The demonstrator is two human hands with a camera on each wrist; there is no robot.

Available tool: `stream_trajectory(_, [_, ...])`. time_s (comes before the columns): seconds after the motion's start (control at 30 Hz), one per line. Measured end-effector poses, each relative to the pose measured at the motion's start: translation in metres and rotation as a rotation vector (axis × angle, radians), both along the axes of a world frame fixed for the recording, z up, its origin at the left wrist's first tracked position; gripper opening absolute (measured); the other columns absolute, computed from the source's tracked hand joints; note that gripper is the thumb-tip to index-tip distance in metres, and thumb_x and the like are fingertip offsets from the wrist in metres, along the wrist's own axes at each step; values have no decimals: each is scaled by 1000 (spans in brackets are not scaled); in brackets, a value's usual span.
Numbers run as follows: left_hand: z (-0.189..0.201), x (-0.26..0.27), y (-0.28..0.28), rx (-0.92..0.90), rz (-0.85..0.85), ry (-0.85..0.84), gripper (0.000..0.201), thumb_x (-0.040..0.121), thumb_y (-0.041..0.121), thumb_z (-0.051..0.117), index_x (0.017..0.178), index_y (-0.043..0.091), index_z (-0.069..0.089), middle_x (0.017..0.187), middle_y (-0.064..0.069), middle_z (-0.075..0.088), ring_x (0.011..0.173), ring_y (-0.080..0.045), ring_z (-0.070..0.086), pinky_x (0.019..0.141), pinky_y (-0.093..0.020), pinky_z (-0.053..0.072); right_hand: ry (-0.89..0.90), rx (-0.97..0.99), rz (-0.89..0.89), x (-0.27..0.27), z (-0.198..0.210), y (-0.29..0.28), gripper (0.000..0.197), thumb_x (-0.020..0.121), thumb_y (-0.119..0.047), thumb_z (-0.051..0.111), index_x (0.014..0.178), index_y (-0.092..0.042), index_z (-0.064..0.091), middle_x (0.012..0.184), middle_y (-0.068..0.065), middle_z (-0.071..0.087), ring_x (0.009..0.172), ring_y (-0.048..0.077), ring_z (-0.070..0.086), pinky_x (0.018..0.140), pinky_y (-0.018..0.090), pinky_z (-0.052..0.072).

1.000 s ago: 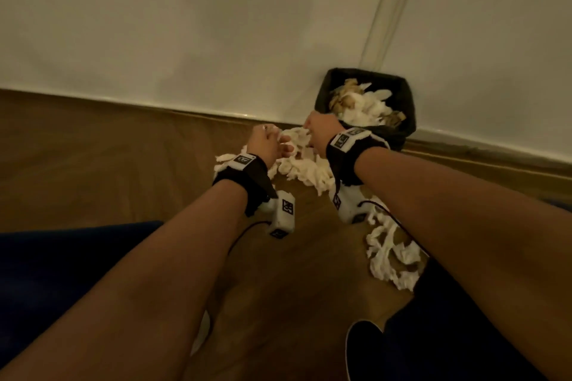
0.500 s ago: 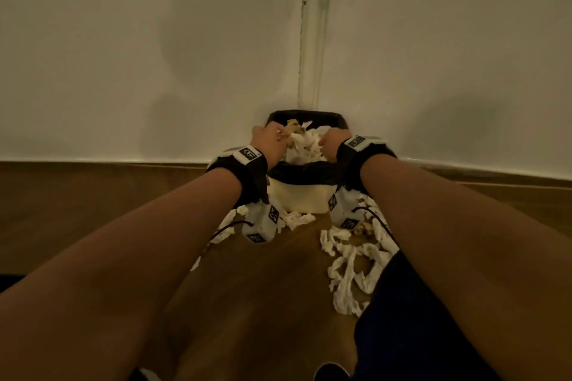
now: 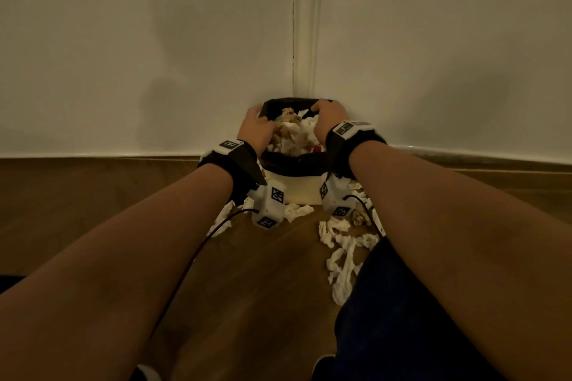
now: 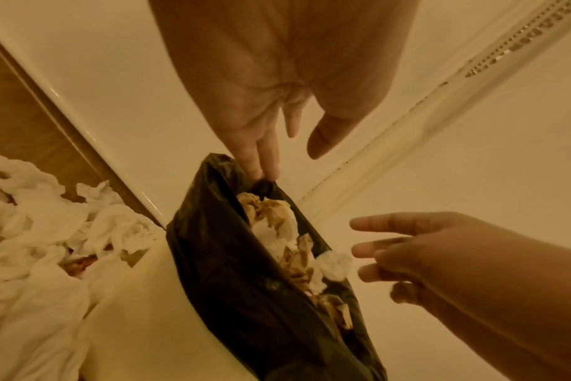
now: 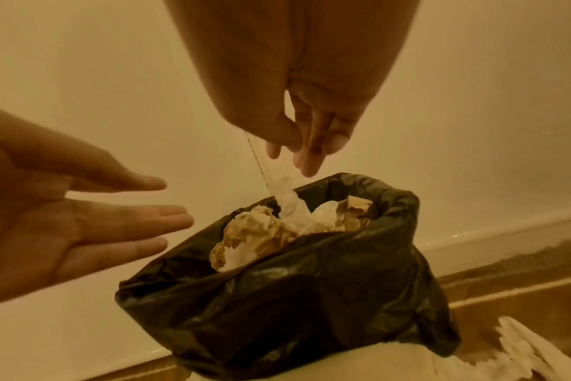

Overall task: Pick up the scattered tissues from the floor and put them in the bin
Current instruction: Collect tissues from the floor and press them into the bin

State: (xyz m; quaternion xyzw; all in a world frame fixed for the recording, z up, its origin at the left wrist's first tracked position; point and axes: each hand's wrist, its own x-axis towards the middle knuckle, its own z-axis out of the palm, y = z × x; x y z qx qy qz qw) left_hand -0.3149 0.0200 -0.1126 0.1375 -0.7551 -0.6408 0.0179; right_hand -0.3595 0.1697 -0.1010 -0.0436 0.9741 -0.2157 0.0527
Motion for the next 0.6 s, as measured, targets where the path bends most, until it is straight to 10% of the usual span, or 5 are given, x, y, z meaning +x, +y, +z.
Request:
stream_trajectory(0.2, [-22, 16, -57, -40, 175, 36, 42, 93, 0, 41, 132, 16, 45, 125, -12, 53, 100, -19, 55, 82, -36, 51, 195, -68, 37, 7, 7, -20, 32, 89, -9, 50, 121, -11, 53, 124, 14, 48, 112, 31, 51, 93, 37, 44])
stream_trajectory(0.6, [-140, 115, -193, -813, 20, -447, 35, 88, 4, 48, 121, 13, 56, 125, -15, 54, 110, -31, 54, 88, -36, 46, -23, -44, 341, 49, -20, -139, 29, 91, -4, 44, 113, -15, 60, 122, 10, 58, 107, 25, 57, 85, 29, 46])
